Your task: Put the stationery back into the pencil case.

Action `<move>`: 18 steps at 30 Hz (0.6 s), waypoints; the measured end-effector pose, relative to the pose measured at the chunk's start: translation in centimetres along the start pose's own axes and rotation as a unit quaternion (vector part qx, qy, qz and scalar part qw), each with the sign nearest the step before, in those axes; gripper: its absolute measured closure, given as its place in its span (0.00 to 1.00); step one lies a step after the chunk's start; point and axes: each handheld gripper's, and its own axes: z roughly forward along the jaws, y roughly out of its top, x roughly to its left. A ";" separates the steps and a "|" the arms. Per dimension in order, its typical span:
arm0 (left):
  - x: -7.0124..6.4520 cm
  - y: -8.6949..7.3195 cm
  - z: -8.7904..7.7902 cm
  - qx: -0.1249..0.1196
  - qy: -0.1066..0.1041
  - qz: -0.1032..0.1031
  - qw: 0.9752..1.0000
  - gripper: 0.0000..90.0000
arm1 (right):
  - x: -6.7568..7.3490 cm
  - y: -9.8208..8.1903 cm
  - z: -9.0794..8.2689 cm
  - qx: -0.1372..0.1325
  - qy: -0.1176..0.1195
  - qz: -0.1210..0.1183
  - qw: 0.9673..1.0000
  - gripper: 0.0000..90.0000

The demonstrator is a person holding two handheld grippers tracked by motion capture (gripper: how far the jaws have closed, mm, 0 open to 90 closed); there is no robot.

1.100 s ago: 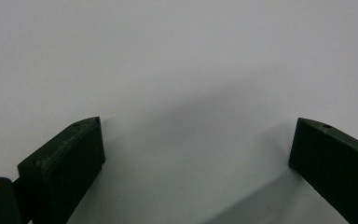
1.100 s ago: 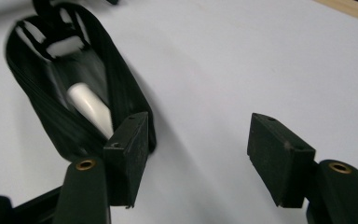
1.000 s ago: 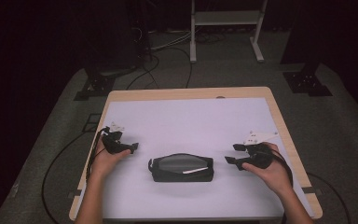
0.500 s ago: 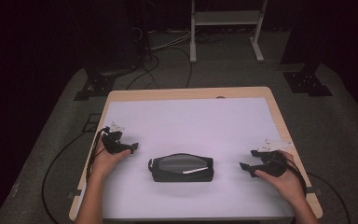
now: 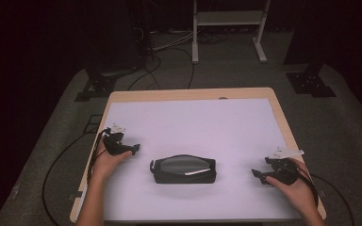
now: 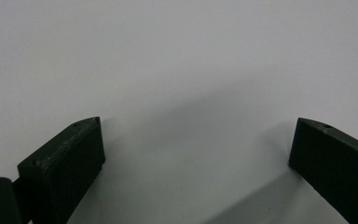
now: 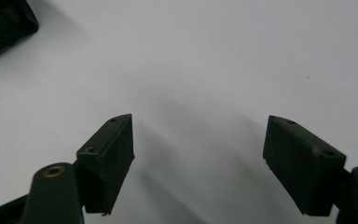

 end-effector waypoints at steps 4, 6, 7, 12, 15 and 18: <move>0.0 0.0 0.0 0.001 0.000 0.000 1.000 0.02 | -0.1 -0.4 0.1 -0.001 -0.012 0.005 1.000 0.21; 0.0 0.0 0.0 0.000 0.000 0.000 1.000 0.02 | -0.1 -0.6 0.3 0.007 -0.019 0.004 1.000 0.20; 0.0 0.0 0.0 0.001 0.000 0.001 1.000 0.02 | -0.1 -0.7 0.5 0.010 -0.020 0.004 1.000 0.19; 0.0 0.0 0.0 0.001 0.000 0.001 1.000 0.02 | -0.2 -1.2 0.6 0.001 -0.019 0.015 1.000 0.17; 0.0 0.0 0.0 0.001 0.000 0.000 1.000 0.02 | -0.3 -1.6 0.6 -0.012 -0.017 0.019 1.000 0.17; 0.0 0.0 0.0 0.000 0.000 -0.001 1.000 0.02 | -0.3 -1.8 0.6 -0.022 -0.018 0.019 0.999 0.17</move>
